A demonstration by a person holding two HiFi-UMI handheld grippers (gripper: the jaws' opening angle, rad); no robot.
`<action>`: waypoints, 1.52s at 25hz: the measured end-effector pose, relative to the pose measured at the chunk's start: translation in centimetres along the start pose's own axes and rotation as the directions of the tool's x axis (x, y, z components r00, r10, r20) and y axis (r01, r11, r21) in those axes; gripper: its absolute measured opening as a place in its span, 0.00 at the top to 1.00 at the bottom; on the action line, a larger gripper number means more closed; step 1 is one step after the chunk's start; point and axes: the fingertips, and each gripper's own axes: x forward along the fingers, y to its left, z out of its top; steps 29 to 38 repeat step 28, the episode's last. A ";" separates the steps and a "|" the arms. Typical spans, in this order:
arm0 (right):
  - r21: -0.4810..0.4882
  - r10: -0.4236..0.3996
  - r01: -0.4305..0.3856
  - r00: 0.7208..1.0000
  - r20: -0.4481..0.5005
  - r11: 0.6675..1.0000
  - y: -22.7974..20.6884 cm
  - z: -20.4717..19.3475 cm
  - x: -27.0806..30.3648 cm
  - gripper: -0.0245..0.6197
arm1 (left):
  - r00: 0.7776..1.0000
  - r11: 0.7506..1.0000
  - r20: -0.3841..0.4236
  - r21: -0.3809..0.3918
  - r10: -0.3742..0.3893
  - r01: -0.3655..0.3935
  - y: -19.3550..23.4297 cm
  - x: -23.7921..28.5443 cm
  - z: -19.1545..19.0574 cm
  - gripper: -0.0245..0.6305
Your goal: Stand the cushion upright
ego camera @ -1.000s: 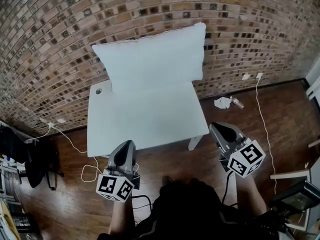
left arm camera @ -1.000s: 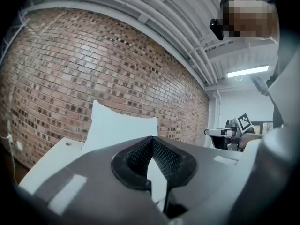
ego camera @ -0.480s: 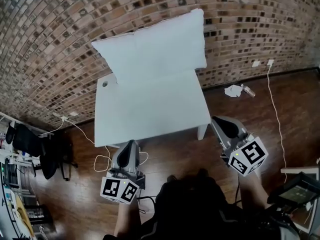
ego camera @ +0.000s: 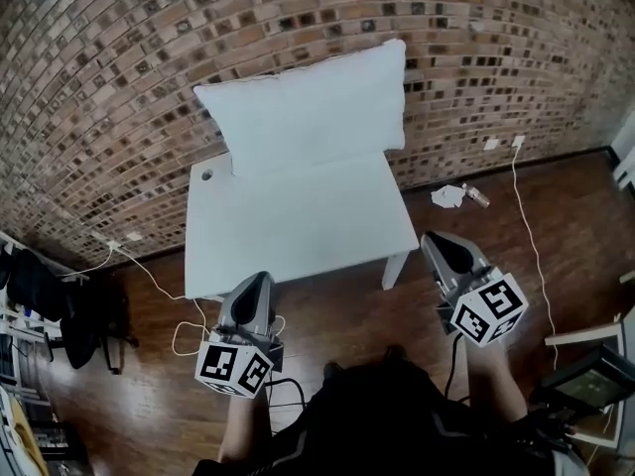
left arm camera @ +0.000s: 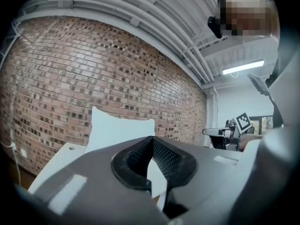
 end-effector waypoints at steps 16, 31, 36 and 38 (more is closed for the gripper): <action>-0.042 -0.017 0.016 0.999 -0.028 0.999 2.8 -0.5 0.9 0.95 | 1.000 0.997 0.010 -0.071 -0.030 0.031 1.8 -1.8 -0.3 0.96; -0.047 -0.009 0.007 0.999 -0.054 0.999 2.1 -1.2 0.0 0.95 | 1.000 0.997 -0.011 -0.080 -0.017 0.016 0.5 -2.2 -1.7 0.96; -0.047 -0.009 0.007 0.999 -0.054 0.999 2.1 -1.2 0.0 0.95 | 1.000 0.997 -0.011 -0.080 -0.017 0.016 0.5 -2.2 -1.7 0.96; -0.047 -0.009 0.007 0.999 -0.054 0.999 2.1 -1.2 0.0 0.95 | 1.000 0.997 -0.011 -0.080 -0.017 0.016 0.5 -2.2 -1.7 0.96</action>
